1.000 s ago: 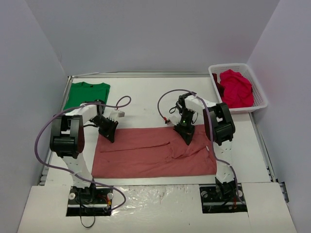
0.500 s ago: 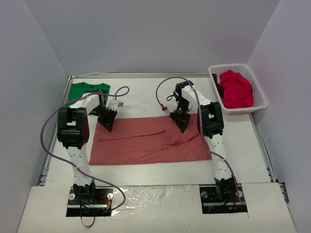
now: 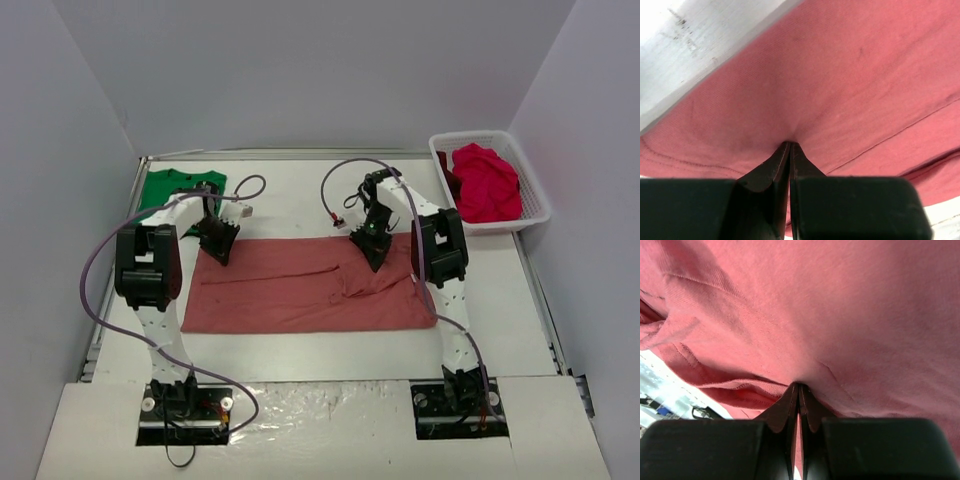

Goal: Fold and stack the t-shirts
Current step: Fold the other side of the tshirt into a rectangle

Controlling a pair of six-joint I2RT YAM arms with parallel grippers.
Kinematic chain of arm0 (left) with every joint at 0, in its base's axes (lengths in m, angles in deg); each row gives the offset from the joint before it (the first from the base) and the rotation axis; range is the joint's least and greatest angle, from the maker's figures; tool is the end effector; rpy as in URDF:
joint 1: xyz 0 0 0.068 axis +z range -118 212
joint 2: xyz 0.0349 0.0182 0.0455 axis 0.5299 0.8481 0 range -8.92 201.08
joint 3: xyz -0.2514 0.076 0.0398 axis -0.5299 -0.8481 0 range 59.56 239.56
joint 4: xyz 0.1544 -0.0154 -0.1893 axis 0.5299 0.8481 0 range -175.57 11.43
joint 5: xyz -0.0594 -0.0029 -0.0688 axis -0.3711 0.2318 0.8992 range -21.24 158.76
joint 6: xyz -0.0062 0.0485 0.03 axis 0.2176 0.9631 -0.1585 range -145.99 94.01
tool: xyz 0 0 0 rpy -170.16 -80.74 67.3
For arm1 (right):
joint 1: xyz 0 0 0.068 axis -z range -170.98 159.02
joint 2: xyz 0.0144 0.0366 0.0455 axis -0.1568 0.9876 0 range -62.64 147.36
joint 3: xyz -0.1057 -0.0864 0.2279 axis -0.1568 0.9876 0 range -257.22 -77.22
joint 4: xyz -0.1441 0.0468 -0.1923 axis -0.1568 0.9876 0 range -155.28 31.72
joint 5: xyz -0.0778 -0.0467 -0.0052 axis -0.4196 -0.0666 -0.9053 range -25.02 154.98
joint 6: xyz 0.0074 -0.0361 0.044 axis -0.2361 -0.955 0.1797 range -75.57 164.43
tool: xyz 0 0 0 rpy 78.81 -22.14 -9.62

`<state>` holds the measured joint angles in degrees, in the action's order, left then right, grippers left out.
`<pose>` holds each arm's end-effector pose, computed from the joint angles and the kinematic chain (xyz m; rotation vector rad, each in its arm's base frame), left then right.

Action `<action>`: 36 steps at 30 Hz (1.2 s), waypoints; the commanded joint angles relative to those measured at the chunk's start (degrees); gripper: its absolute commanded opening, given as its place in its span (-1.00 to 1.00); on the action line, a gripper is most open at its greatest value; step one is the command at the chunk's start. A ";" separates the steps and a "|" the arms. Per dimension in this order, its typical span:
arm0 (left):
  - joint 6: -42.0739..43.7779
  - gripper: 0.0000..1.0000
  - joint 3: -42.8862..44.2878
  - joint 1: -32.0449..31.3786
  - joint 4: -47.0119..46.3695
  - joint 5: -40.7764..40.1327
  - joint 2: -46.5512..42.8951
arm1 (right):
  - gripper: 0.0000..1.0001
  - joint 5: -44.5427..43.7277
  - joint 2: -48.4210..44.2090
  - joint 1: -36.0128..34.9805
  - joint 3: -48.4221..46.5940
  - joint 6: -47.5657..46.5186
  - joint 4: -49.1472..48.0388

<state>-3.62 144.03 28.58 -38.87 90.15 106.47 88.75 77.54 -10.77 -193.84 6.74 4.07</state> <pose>0.3780 -0.0374 0.1708 0.6881 2.7462 -0.4768 0.4118 0.1656 0.1310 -1.4566 2.6897 0.6481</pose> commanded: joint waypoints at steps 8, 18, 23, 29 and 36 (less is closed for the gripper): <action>-0.05 -0.95 -2.81 0.34 -2.57 -2.14 -4.04 | -1.00 -4.17 -13.69 0.19 20.00 -1.51 -4.47; -0.40 -0.95 -4.40 0.26 -3.89 -1.00 -3.77 | -1.00 -5.84 -28.37 0.37 36.10 -0.89 -5.01; -0.40 -0.95 -4.05 -0.27 -3.89 -0.73 -4.04 | -1.00 -5.75 -36.11 0.54 41.73 -1.42 -3.78; -0.40 -0.95 -4.40 -1.24 -3.89 -0.65 -3.60 | -1.00 -5.40 -40.34 1.42 42.35 -1.33 -5.43; -0.13 -0.95 -5.80 -1.33 -4.16 0.85 -3.95 | -0.34 -1.54 -31.64 5.64 31.29 -1.07 -7.82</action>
<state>-3.91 139.57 27.85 -43.55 89.77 103.56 85.19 42.54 -6.62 -157.69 5.60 -3.69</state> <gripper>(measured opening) 0.027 0.329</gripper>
